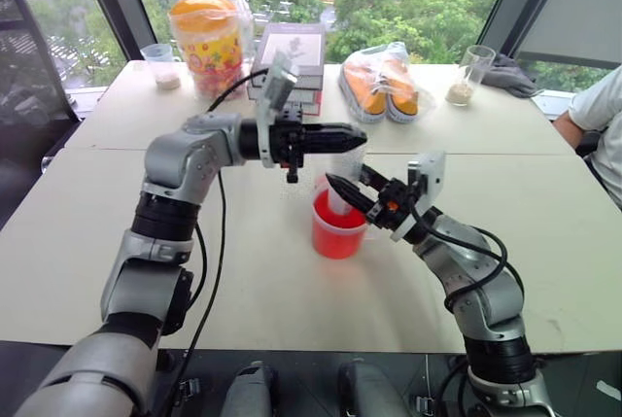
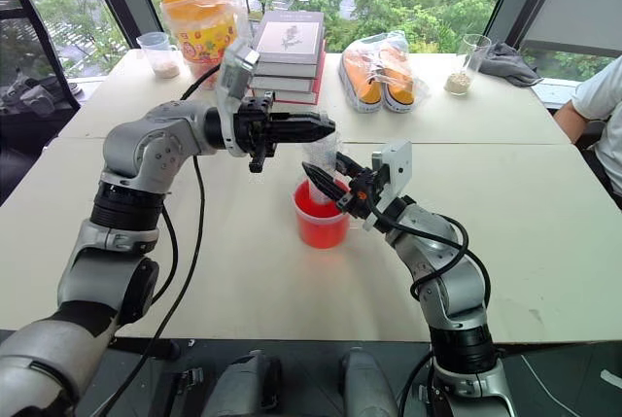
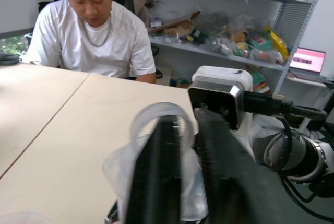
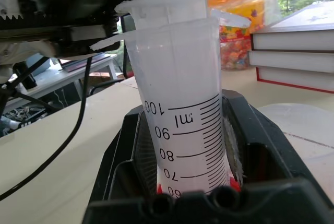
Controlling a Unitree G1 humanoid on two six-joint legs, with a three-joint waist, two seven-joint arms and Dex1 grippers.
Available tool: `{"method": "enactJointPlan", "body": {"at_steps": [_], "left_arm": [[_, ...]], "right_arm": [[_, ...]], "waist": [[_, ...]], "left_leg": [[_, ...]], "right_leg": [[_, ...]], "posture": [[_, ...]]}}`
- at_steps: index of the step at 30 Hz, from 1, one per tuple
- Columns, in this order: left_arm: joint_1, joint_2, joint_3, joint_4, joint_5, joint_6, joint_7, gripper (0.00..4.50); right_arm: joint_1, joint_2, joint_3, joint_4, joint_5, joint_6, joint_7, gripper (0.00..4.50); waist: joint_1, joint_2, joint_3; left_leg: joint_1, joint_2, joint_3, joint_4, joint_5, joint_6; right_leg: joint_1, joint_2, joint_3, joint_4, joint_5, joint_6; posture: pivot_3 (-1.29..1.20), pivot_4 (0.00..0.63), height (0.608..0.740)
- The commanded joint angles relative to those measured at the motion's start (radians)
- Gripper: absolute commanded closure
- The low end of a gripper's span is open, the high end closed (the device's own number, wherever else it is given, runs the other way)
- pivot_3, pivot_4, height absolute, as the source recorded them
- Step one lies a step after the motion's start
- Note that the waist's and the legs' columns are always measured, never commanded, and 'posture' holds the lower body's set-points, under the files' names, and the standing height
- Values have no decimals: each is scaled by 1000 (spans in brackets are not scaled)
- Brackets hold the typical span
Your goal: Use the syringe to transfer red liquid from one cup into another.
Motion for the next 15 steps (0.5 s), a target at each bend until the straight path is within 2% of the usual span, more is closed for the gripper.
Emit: {"method": "enactJointPlan", "body": {"at_steps": [1, 15], "left_arm": [[-56, -17, 17, -16, -18, -23, -13, 4469], [-155, 8, 72, 81, 10, -85, 1, 4469]], "right_arm": [[-2, 3, 9, -35, 34, 11, 1, 3125], [15, -15, 30, -19, 61, 35, 19, 3125]], "waist": [[0, 0, 0], [0, 0, 0]], "left_leg": [[0, 0, 0, 0, 0, 0], [0, 0, 0, 0, 0, 0]], "right_leg": [[0, 0, 0, 0, 0, 0], [0, 0, 0, 0, 0, 0]], "posture": [[0, 150, 740], [0, 150, 740]]}}
